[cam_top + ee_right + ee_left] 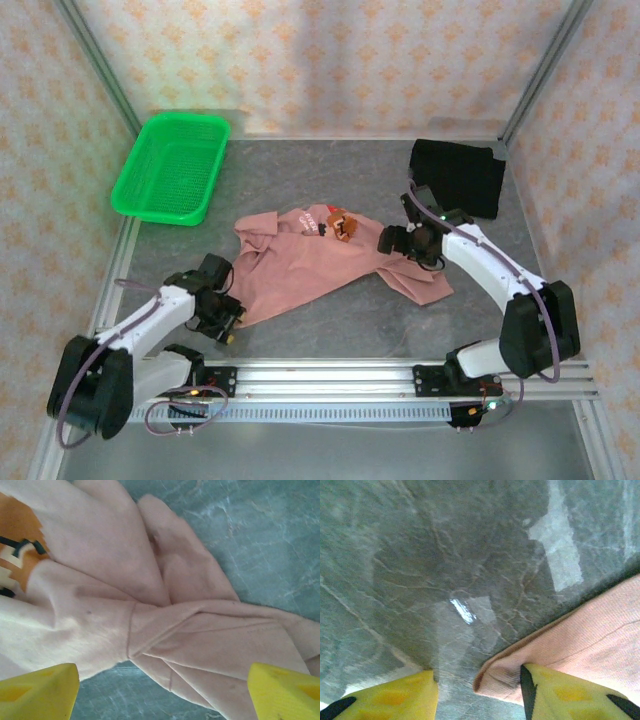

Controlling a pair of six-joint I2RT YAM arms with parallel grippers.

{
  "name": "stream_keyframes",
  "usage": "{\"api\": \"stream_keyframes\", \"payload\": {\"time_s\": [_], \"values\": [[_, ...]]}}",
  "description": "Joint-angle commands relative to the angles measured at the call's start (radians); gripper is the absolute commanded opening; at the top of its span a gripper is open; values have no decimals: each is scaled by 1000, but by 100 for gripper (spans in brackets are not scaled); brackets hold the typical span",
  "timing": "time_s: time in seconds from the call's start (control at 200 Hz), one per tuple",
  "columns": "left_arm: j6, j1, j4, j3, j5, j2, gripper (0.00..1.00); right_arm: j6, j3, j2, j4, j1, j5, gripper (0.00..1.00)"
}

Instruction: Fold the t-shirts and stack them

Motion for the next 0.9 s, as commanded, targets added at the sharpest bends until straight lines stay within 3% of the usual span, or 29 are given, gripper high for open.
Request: {"api": "stream_keyframes", "payload": {"time_s": [0.0, 0.34, 0.45, 0.605, 0.896], "values": [[-6, -22, 425, 24, -7, 83, 43, 4, -38, -46, -69, -4, 30, 87], [56, -22, 455, 102, -40, 195, 0, 39, -76, -96, -146, -3, 105, 87], [122, -17, 380, 164, -68, 183, 0, 93, -83, -92, -203, -16, 175, 87], [189, 26, 271, 192, -98, 94, 0, 156, -87, -72, -271, -127, 185, 86], [240, 55, 118, 259, -146, -73, 0, 201, -174, -66, -203, -308, 54, 78]]}}
